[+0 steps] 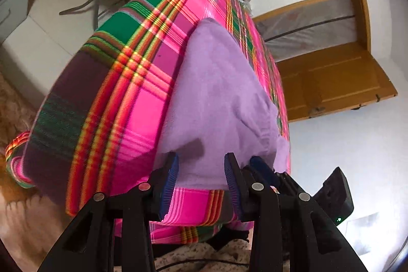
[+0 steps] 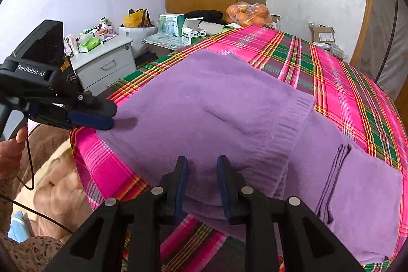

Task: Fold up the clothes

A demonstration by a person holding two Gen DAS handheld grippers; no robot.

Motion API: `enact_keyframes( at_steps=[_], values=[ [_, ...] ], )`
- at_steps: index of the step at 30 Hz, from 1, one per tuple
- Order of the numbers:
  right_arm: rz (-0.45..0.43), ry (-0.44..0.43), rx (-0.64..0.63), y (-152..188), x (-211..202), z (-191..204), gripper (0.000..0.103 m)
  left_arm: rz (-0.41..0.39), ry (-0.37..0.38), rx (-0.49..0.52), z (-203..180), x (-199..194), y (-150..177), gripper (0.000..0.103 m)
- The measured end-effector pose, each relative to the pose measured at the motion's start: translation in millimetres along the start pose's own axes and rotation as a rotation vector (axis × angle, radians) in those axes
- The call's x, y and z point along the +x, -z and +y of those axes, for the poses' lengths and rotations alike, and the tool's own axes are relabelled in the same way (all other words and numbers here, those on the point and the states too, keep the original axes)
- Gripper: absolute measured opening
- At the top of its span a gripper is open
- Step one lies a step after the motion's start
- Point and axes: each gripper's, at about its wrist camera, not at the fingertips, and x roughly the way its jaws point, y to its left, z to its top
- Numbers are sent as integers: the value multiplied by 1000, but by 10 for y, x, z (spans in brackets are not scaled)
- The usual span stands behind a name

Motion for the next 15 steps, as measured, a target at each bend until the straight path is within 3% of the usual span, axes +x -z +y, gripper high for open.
enact_keyframes(
  at_steps=[5,10,14,15],
  values=[
    [-52,-45,-43,-30,-81,162,24,-12,-70,-10,39,-112,24,39],
    [-89,-98,-115,-129,-63,395,26,-67,-74,-94,246,-316,-10,39],
    [-89,-179,-151,-211,66,643,49,-76,-70,-103,264,-352,-41,40],
    [-86,-187,-161,-218,99,702,51,-71,-74,-101,256,-337,-49,41]
  ],
)
